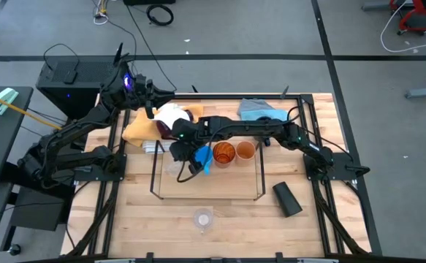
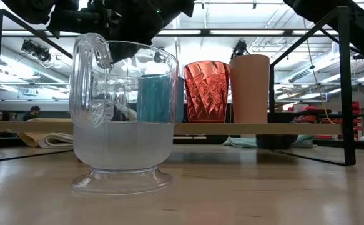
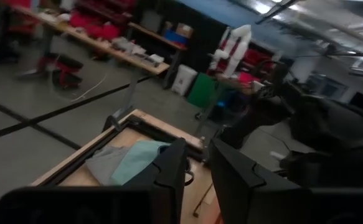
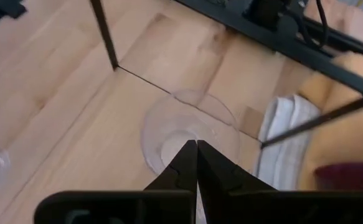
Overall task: Stack small to large cups/mugs on shelf
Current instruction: Put the top transparent mug on the shelf
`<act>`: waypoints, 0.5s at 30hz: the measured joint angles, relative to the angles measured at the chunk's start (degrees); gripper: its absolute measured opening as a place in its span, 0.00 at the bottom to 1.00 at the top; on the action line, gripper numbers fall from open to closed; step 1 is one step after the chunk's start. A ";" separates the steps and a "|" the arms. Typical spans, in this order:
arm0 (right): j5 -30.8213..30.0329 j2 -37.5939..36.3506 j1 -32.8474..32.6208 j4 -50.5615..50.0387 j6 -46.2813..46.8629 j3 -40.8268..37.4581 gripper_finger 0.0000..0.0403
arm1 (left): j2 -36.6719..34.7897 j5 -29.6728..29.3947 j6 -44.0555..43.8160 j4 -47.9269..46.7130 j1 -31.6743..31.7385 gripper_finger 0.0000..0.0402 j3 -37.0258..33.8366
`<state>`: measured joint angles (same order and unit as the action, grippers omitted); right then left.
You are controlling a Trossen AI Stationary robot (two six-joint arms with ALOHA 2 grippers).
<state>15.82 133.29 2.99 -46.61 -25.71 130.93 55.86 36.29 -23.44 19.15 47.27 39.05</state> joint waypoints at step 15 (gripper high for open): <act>-6.28 -13.58 11.00 -19.62 3.30 2.80 0.03 | -3.48 10.94 -2.16 5.35 -8.71 0.20 0.00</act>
<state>9.54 119.72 13.99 -66.24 -22.41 133.73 52.38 47.23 -25.60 24.50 38.56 39.05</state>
